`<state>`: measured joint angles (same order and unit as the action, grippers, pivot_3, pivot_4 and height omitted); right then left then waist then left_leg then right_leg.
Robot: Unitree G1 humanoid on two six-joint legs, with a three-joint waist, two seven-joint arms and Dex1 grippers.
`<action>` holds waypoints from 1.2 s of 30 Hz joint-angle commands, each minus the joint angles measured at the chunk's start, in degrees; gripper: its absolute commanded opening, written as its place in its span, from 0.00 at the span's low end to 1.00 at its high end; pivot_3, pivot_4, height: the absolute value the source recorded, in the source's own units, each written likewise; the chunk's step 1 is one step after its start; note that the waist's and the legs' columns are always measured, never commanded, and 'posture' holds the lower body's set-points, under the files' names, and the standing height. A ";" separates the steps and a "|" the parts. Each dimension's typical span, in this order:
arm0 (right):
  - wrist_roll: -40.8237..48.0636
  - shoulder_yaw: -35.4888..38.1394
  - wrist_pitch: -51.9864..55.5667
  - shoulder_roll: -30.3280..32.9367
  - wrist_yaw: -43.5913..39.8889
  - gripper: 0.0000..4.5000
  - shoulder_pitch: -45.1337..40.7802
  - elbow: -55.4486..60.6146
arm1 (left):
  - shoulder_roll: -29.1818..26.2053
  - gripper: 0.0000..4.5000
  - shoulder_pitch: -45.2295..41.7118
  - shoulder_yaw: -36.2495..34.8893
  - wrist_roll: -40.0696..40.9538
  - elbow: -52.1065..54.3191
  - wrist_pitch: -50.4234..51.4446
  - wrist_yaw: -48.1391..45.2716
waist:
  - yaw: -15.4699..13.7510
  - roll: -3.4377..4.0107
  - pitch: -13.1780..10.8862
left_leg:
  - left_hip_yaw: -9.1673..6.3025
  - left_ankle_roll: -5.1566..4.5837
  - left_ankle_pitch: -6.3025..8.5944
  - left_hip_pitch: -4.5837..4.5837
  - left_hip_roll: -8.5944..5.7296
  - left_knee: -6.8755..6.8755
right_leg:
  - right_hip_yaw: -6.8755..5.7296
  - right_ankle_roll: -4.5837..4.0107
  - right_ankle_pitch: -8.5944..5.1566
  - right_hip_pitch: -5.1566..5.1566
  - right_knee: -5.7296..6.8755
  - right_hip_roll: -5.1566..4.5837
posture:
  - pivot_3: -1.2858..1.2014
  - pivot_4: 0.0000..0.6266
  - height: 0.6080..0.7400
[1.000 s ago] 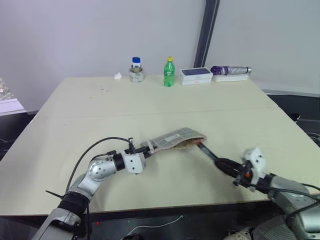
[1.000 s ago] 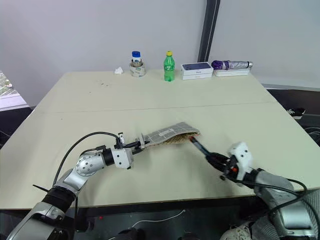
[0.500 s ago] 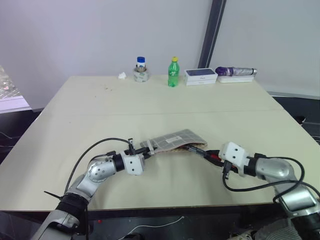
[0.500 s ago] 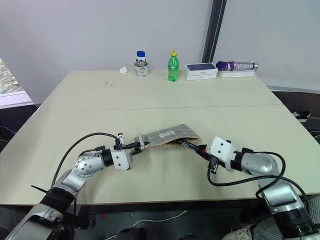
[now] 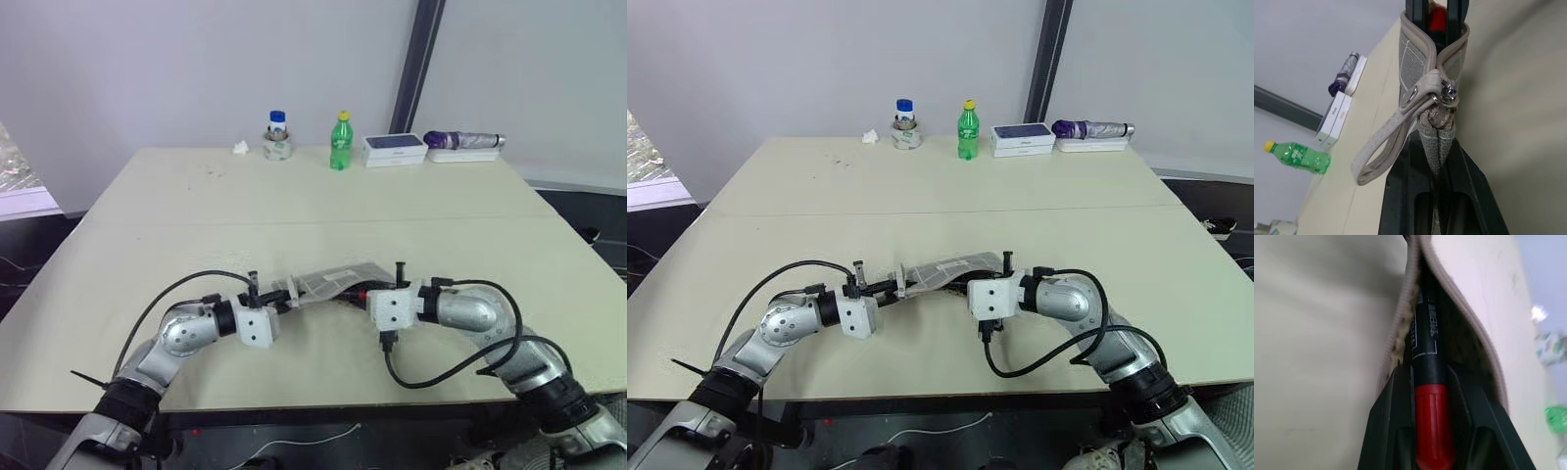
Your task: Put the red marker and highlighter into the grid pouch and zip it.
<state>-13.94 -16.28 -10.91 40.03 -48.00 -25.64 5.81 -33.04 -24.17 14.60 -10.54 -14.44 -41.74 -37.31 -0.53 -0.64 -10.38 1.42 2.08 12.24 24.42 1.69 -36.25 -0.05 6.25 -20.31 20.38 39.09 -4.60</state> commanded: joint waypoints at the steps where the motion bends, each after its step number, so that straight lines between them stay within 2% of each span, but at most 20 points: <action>1: 2.66 -1.19 -4.56 -0.95 -1.77 0.19 -0.20 0.57 | -0.44 0.00 0.44 -1.01 1.51 2.53 -0.66 0.14 | 0.08 0.00 0.00 | 0.00 0.00 0.00 -0.01 0.00 0.01 | 0.00 0.00 0.00 0.00 0.00 0.01 | 0.52 0.24 1.00; 8: 4.75 2.08 -9.21 0.39 -1.39 0.96 0.14 -0.92 | -0.53 0.00 1.00 -1.28 1.11 2.68 -0.19 0.57 | -0.02 0.00 0.00 | 0.00 0.00 0.00 -0.01 0.03 -0.01 | 0.00 0.00 0.00 -0.02 0.00 0.00 | 0.52 0.24 1.00; 9: 6.10 2.56 -8.75 0.72 -2.06 1.00 0.86 -0.11 | -0.54 0.00 1.06 -1.26 1.02 2.59 -0.16 0.63 | -0.03 0.00 0.00 | 0.00 0.00 0.00 0.00 0.04 -0.01 | 0.00 0.00 0.00 -0.01 0.00 0.01 | 0.52 0.24 1.00; 16: 19.95 9.08 2.57 1.05 -4.05 1.00 5.64 9.79 | -0.52 0.00 1.39 -1.30 0.38 2.07 0.05 1.21 | -0.05 0.00 0.00 | -0.01 0.00 0.00 -0.01 0.09 0.00 | 0.00 0.00 0.00 -0.03 0.01 0.01 | 0.52 0.24 1.00; 18: 26.25 11.25 8.51 0.45 -4.02 1.00 6.26 13.51 | -0.36 0.00 0.98 -1.17 -0.75 1.59 0.33 1.72 | -0.05 0.00 0.00 | -0.04 0.00 0.00 -0.01 0.11 0.00 | 0.00 0.00 0.00 -0.03 0.01 0.01 | 0.52 0.24 1.00; 21: 37.62 14.88 23.55 -4.80 2.80 1.00 4.23 16.98 | -0.43 0.00 -0.71 -0.30 -7.57 -0.31 0.05 4.85 | 0.03 0.00 0.00 | -0.07 0.00 0.00 -0.03 0.13 -0.01 | 0.00 -0.01 0.00 -0.06 0.01 0.03 | 0.52 0.24 1.00; 23: 38.25 13.38 33.89 -6.35 6.29 1.00 1.96 16.76 | -0.31 0.00 -1.51 0.68 -11.55 -1.27 -1.34 6.96 | 0.04 0.00 0.00 | -0.06 0.00 0.00 -0.04 0.12 0.00 | 0.00 -0.02 0.01 -0.05 0.04 0.04 | 0.52 0.24 1.00; 27: 39.16 10.30 47.04 -11.16 11.82 1.00 -2.12 15.62 | 1.14 0.00 -1.97 1.83 -15.57 -1.91 -1.10 10.06 | 0.00 0.00 0.00 | -0.06 0.00 0.00 -0.01 0.10 0.02 | 0.01 -0.02 0.01 0.02 0.05 0.02 | 0.52 0.24 1.00; 33: 43.13 9.59 57.73 -14.46 11.91 1.00 -4.01 14.90 | 3.80 0.00 -2.93 3.96 -21.07 -2.97 1.40 14.16 | -0.27 0.00 0.00 | -0.03 -0.03 0.01 0.08 0.06 0.00 | -0.01 -0.02 0.01 0.05 0.03 -0.03 | 0.52 0.24 1.00; 36: 41.89 7.61 57.81 -14.71 11.07 1.00 -5.15 13.42 | 5.30 0.00 -3.60 5.00 -23.73 -3.53 2.72 16.20 | -0.22 0.00 0.01 | -0.04 -0.03 0.01 0.06 0.04 -0.02 | -0.02 -0.01 0.01 0.03 0.09 -0.02 | 0.52 0.24 1.00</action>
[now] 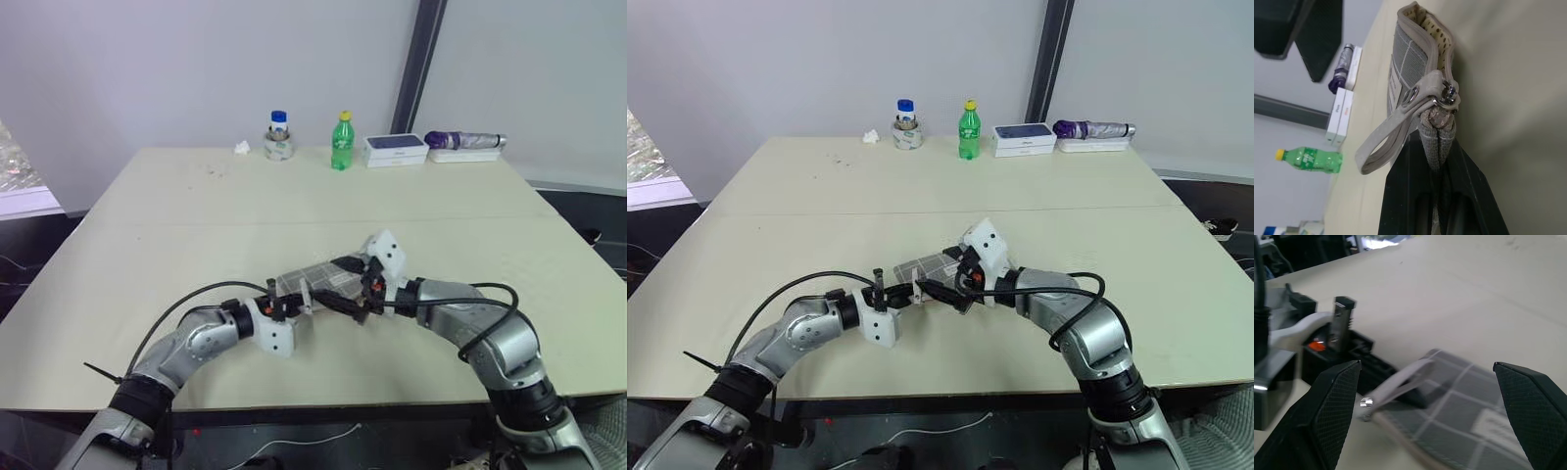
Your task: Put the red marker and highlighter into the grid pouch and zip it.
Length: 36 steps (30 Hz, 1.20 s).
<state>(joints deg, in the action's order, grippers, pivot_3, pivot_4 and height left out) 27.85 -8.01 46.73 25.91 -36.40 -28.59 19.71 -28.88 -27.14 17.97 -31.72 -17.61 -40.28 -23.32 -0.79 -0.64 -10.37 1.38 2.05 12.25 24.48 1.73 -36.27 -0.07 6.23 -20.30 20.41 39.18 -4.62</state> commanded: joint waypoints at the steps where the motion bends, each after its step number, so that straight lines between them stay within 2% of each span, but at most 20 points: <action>1: -0.20 -0.94 0.21 -0.84 -0.39 1.00 -2.52 -0.97 | 1.37 0.00 -0.74 1.85 -3.01 -0.41 1.58 2.65 | 0.08 0.01 0.01 | 0.00 0.00 0.00 -0.02 -0.02 0.00 | 0.00 0.00 0.00 0.00 0.02 0.00 | 0.52 0.24 1.00; 9: -2.42 -3.79 2.95 -3.68 1.81 1.00 -3.55 -5.31 | 1.68 0.00 -0.54 2.80 -5.31 1.51 2.89 5.30 | 0.07 0.01 0.01 | 0.00 0.00 0.00 -0.01 -0.02 0.01 | 0.00 0.00 0.00 0.02 0.03 0.00 | 0.52 0.24 1.00; 10: -2.34 -3.78 3.06 -3.84 1.72 0.94 -3.52 -5.33 | 1.62 0.00 -0.49 2.84 -5.30 1.66 2.98 5.37 | 0.07 0.01 0.01 | 0.00 0.00 0.00 -0.01 -0.02 0.01 | 0.00 0.00 0.00 0.02 0.03 0.00 | 0.52 0.24 1.00; 12: -2.59 -3.82 2.94 -3.99 1.81 0.81 -3.62 -5.54 | 1.57 0.00 -0.42 2.87 -5.23 1.78 3.30 5.39 | 0.08 0.01 0.01 | 0.00 0.00 0.00 -0.01 -0.02 0.01 | 0.00 0.00 0.00 0.02 0.03 0.00 | 0.52 0.24 1.00; 19: -3.00 -2.00 2.09 -3.36 1.66 0.01 -3.68 -6.70 | 1.35 0.00 -0.58 2.97 -4.82 1.70 3.48 5.59 | 0.20 0.01 0.01 | -0.01 0.00 0.00 -0.03 -0.02 0.02 | 0.00 0.00 0.00 0.02 0.03 0.02 | 0.52 0.24 1.00; 29: -1.70 1.96 1.27 -3.82 2.89 0.01 -2.71 -6.22 | 1.07 0.00 0.11 2.09 -2.69 1.37 3.47 5.75 | 0.17 0.01 0.01 | -0.01 0.00 0.00 -0.02 0.00 0.02 | 0.00 0.00 0.00 0.02 0.03 0.02 | 0.52 0.24 1.00; 36: -2.04 9.89 -2.92 3.04 1.72 0.01 -1.32 -11.53 | -3.20 0.00 3.20 -1.14 3.17 1.81 1.95 4.72 | 0.31 0.01 0.01 | -0.02 0.00 0.00 -0.01 0.03 0.09 | 0.02 0.00 0.00 0.05 -0.04 0.01 | 0.52 0.24 1.00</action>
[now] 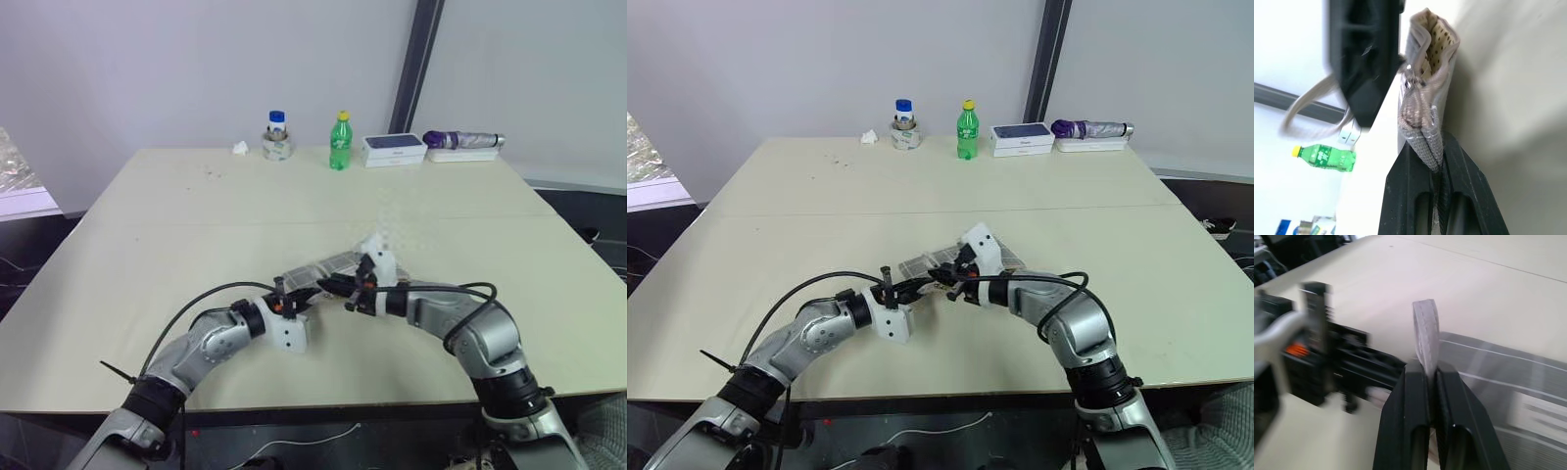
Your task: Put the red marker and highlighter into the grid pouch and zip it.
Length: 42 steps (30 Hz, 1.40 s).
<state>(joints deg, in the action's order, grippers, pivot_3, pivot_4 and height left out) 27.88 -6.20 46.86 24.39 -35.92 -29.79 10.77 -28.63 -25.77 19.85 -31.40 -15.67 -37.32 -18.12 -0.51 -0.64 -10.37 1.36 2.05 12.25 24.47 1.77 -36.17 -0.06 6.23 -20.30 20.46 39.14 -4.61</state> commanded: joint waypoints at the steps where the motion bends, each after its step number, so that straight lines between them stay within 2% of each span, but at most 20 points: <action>1: -2.35 8.70 -3.98 5.94 0.86 0.01 0.03 -3.85 | -4.13 0.00 2.23 -3.47 4.61 -0.26 -0.95 -1.36 | 0.05 0.00 0.00 | 0.00 0.00 0.00 0.00 0.01 0.01 | 0.01 0.00 0.00 0.01 0.00 0.00 | 0.52 0.24 1.00; 9: -5.55 11.99 -14.00 13.46 0.02 0.01 0.88 -16.49 | -11.88 0.00 4.16 -6.24 12.54 -3.53 -5.21 -4.53 | 0.30 0.01 -0.01 | 0.04 0.00 0.00 -0.01 0.01 0.05 | 0.02 -0.01 0.00 0.02 -0.03 -0.01 | 0.52 0.24 1.00; 12: -6.85 12.25 -16.64 13.63 0.73 0.01 0.68 -18.87 | -13.73 0.00 4.58 -7.01 14.69 -5.68 -5.34 -5.82 | 0.79 0.03 -0.02 | 0.04 0.00 0.00 -0.01 0.03 0.08 | 0.03 -0.01 0.00 0.05 -0.03 0.01 | 0.52 0.24 1.00; 16: -2.43 13.55 -15.27 11.45 -0.70 0.01 0.93 -17.38 | -13.74 0.00 5.55 -8.14 23.45 -5.99 -1.31 -11.81 | 1.26 0.03 -0.02 | 0.03 0.00 0.00 0.01 0.05 0.09 | 0.03 -0.01 0.00 0.05 -0.04 0.01 | 0.52 0.24 1.00; 18: -2.19 12.41 -16.55 10.71 -1.66 0.13 1.97 -15.80 | -13.14 0.16 6.88 -9.20 27.15 -5.22 0.32 -13.30 | 1.33 0.03 -0.02 | 0.01 0.00 0.00 0.00 0.06 0.10 | 0.03 -0.01 0.00 0.05 -0.03 0.00 | 0.52 0.24 1.00; 20: -2.41 12.28 -17.10 10.62 -2.12 0.31 2.52 -15.83 | -13.01 0.34 8.17 -10.43 28.51 -4.09 0.63 -14.02 | 1.33 0.03 -0.03 | 0.01 0.00 0.00 0.00 0.06 0.12 | 0.03 -0.01 -0.01 0.07 -0.03 0.00 | 0.52 0.24 1.00; 25: -5.92 12.44 -20.71 12.95 -4.86 0.91 3.65 -18.29 | -13.87 0.93 13.63 -14.12 33.86 0.39 4.03 -17.46 | 1.13 0.04 -0.03 | 0.00 0.00 0.00 0.00 0.06 0.08 | 0.04 -0.01 -0.01 0.04 -0.05 -0.04 | 0.52 0.24 1.00; 26: -5.60 12.64 -21.00 13.49 -6.51 0.99 4.12 -17.90 | -14.37 0.95 14.91 -15.05 33.49 1.02 3.72 -17.16 | 1.09 0.04 -0.03 | 0.00 0.00 0.00 0.01 0.06 0.07 | 0.04 -0.01 -0.01 0.04 -0.05 -0.05 | 0.52 0.24 1.00; 30: -3.92 15.08 -27.25 15.61 -13.19 0.99 8.06 -15.04 | -15.56 0.95 21.75 -21.14 39.75 5.86 7.00 -18.11 | 1.34 0.04 -0.03 | -0.01 -0.03 0.02 -0.01 0.07 0.13 | 0.06 -0.01 -0.01 0.05 -0.09 -0.06 | 0.52 0.24 1.00; 35: -3.14 18.64 -34.13 18.35 -20.19 0.99 16.03 -14.00 | -15.94 0.95 34.14 -28.71 51.65 15.48 17.84 -21.97 | 1.40 0.03 -0.03 | -0.03 -0.03 0.02 -0.06 0.10 0.13 | 0.07 -0.01 -0.01 -0.02 -0.12 -0.09 | 0.52 0.24 1.00; 38: -4.04 21.46 -40.14 19.22 -22.44 0.99 19.32 -17.07 | -14.59 0.95 40.43 -35.17 57.78 19.65 26.07 -20.13 | 1.46 0.02 -0.04 | -0.02 -0.05 0.04 -0.11 0.09 0.13 | 0.09 -0.02 -0.01 -0.07 -0.13 -0.14 | 0.52 0.24 1.00; 40: -4.57 22.05 -42.52 19.64 -23.30 0.99 20.54 -17.99 | -14.08 0.95 41.92 -38.20 59.17 20.69 28.85 -19.51 | 1.22 0.02 -0.04 | -0.06 -0.05 0.04 -0.11 0.10 0.12 | 0.07 -0.03 -0.02 -0.08 -0.13 -0.11 | 0.52 0.24 1.00; 42: -4.71 22.73 -42.87 19.62 -22.59 0.99 20.62 -19.74 | -15.04 0.95 42.38 -42.03 56.20 16.54 26.64 -19.41 | 1.20 0.01 -0.03 | -0.07 -0.05 0.04 -0.12 0.09 0.08 | 0.06 -0.03 -0.01 -0.11 -0.12 -0.09 | 0.52 0.24 1.00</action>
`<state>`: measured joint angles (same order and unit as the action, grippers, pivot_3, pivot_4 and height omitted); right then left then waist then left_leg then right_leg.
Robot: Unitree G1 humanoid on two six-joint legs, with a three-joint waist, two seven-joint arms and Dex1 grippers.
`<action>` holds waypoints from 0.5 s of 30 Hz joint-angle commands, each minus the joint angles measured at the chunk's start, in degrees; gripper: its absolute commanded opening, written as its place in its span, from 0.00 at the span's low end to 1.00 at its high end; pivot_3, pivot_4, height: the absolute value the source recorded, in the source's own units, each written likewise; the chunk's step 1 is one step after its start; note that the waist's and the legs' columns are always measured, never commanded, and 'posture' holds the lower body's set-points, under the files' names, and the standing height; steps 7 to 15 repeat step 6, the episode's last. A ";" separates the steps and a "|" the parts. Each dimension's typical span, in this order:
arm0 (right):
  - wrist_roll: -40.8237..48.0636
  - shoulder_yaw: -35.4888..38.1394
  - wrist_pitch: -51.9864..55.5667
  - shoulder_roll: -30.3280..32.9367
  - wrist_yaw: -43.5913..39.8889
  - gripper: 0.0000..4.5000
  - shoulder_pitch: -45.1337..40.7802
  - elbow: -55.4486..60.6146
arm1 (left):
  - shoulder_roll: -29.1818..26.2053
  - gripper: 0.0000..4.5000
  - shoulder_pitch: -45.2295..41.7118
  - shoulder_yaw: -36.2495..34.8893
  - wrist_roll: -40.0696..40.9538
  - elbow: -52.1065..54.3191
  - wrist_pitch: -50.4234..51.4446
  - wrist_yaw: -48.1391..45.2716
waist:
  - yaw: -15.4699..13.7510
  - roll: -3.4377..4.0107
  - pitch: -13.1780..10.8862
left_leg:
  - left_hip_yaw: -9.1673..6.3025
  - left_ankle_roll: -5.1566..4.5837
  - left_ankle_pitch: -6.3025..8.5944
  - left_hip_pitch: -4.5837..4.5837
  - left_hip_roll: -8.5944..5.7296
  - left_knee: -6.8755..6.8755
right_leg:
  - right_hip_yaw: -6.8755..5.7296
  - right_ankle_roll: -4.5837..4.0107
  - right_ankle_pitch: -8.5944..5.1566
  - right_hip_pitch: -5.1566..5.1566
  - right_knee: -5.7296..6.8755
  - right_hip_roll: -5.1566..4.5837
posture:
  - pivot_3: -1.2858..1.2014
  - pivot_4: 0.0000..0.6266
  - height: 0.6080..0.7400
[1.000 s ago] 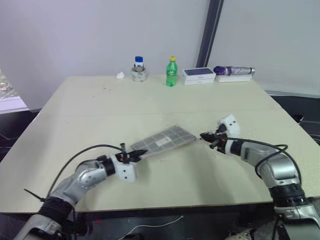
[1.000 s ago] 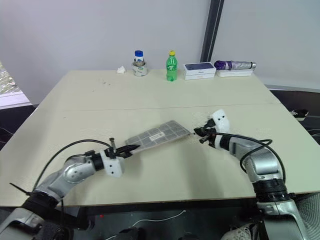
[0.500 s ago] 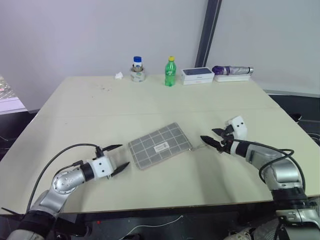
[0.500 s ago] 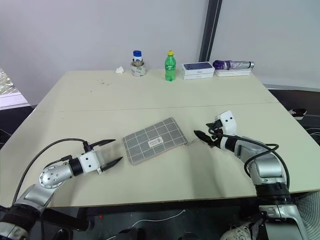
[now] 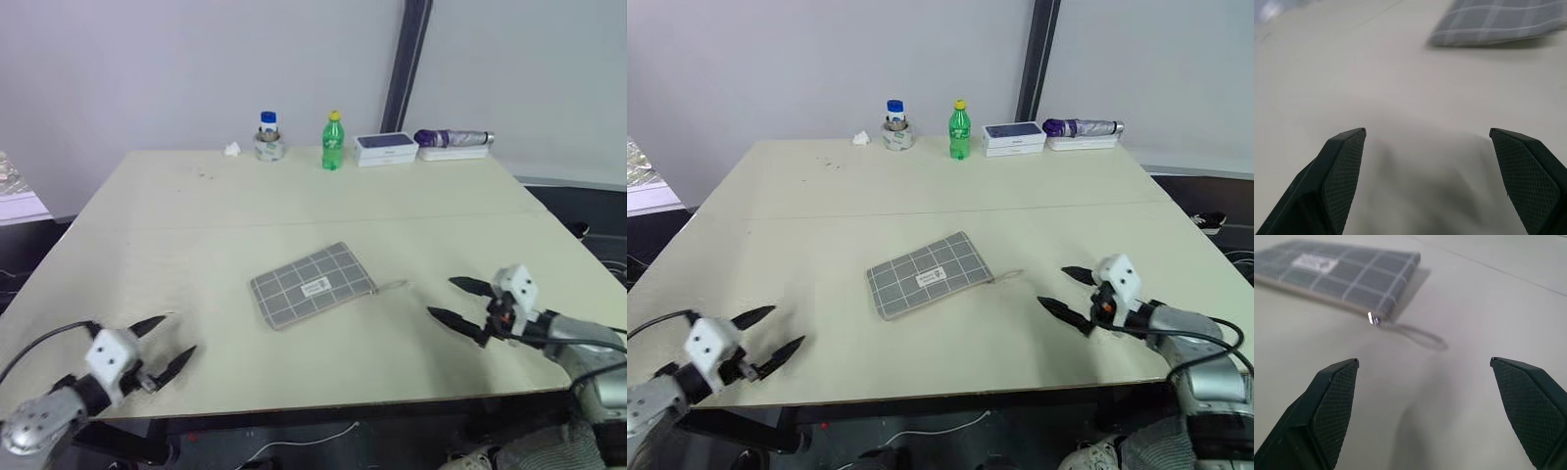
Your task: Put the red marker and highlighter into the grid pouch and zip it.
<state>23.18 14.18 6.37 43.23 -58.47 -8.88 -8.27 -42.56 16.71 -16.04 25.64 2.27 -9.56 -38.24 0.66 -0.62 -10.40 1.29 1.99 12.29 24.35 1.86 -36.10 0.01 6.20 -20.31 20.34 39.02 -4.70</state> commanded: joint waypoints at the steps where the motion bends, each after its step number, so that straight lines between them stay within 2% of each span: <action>1: -0.03 2.47 -2.35 0.71 0.27 0.99 -0.44 -1.24 | -1.37 0.95 -0.39 -7.45 -1.38 -3.19 -1.30 0.43 | 0.05 -0.03 0.02 | 0.01 0.00 0.00 -0.03 0.00 -0.02 | 0.00 -0.02 0.01 -0.03 0.00 0.02 | 0.52 0.24 1.00; 5: -1.38 1.15 -4.12 -0.33 1.49 0.99 -2.38 -3.02 | -3.04 0.95 -4.18 -11.90 -1.28 -10.70 -2.28 -1.62 | 0.13 -0.02 0.01 | 0.04 0.00 0.00 -0.07 0.00 0.03 | 0.00 -0.03 0.01 -0.02 0.00 0.04 | 0.52 0.24 1.00; 15: -1.65 0.84 -4.52 -0.41 1.30 0.99 -2.56 -3.46 | -3.19 0.95 -4.74 -12.30 -1.89 -11.22 -2.98 -1.88 | 0.13 -0.02 0.01 | 0.06 0.00 0.00 -0.07 -0.01 0.04 | 0.01 -0.03 0.01 -0.01 0.00 0.03 | 0.52 0.24 1.00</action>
